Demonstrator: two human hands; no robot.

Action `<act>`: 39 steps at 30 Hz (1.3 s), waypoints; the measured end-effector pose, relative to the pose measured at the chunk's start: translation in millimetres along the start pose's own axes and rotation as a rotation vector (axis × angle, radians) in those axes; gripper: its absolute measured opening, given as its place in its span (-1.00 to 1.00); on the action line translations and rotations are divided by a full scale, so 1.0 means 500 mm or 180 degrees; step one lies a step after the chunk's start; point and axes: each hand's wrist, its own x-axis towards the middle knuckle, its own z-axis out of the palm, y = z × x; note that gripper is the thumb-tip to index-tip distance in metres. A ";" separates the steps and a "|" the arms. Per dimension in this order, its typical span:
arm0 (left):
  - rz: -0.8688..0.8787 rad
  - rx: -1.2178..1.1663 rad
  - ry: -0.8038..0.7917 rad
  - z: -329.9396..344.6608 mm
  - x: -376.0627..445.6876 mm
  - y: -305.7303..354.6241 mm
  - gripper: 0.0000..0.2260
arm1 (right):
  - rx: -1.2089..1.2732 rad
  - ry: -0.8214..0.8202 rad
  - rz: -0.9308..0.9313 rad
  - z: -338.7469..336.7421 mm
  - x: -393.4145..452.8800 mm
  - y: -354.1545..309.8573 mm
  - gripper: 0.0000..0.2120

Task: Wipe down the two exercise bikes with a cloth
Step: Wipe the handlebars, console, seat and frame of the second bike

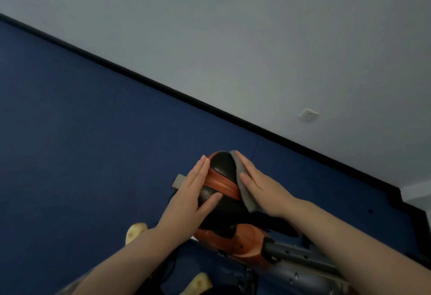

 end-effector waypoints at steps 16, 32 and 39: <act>-0.0522 -0.0774 0.0140 0.011 -0.023 -0.024 -0.26 | 0.0661 0.0502 0.0110 0.007 0.078 -0.052 -0.63; -0.0939 -0.0594 0.0129 0.014 -0.040 -0.035 -0.40 | -0.1361 -0.0155 -0.0959 0.005 0.147 -0.144 -0.48; -0.1151 -0.0515 0.0005 0.016 -0.041 -0.040 -0.51 | -0.0901 -0.0146 -0.0413 -0.010 0.183 -0.133 -0.63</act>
